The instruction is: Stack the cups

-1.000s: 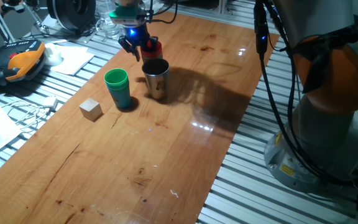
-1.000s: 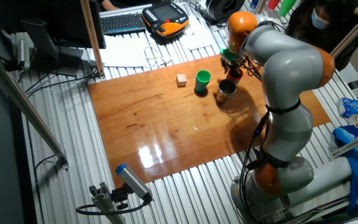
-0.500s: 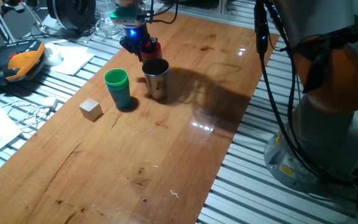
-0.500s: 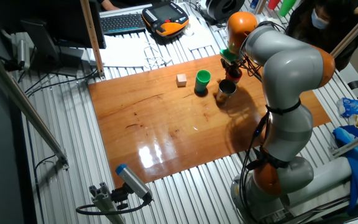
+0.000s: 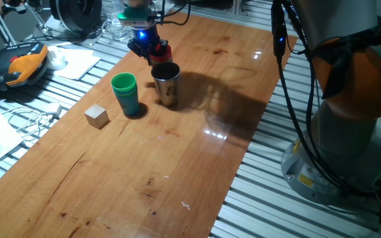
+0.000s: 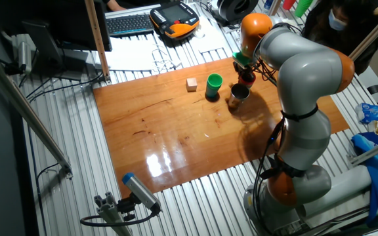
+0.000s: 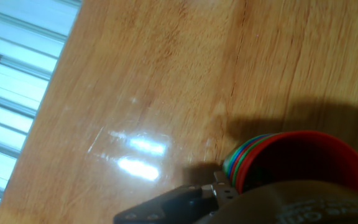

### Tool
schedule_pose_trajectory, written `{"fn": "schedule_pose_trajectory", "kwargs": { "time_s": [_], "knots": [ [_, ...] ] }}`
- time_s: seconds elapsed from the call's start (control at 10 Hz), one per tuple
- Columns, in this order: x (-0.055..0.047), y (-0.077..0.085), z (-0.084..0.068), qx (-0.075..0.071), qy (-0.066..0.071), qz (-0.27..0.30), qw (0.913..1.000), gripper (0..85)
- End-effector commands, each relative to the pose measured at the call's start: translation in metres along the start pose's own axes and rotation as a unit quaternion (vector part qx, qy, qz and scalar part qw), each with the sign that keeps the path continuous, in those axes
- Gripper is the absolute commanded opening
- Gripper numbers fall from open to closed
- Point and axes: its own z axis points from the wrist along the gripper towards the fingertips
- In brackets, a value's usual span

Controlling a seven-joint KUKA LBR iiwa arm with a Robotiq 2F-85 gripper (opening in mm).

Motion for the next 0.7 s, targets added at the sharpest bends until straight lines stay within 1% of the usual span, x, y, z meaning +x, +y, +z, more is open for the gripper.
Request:
{"fn": "schedule_pose_trajectory", "kwargs": {
  "time_s": [0.0,0.3,0.4,0.6],
  "knots": [
    [-0.003,0.001,-0.003,0.0,0.002,-0.002,1.0,0.0],
    [-0.009,0.001,-0.012,0.004,0.007,-0.007,0.9999,0.0],
    [-0.013,0.001,-0.018,0.006,0.012,-0.008,0.9999,0.0],
    [-0.027,0.0,-0.04,0.007,0.028,-0.011,0.9995,0.0]
  ]
}}
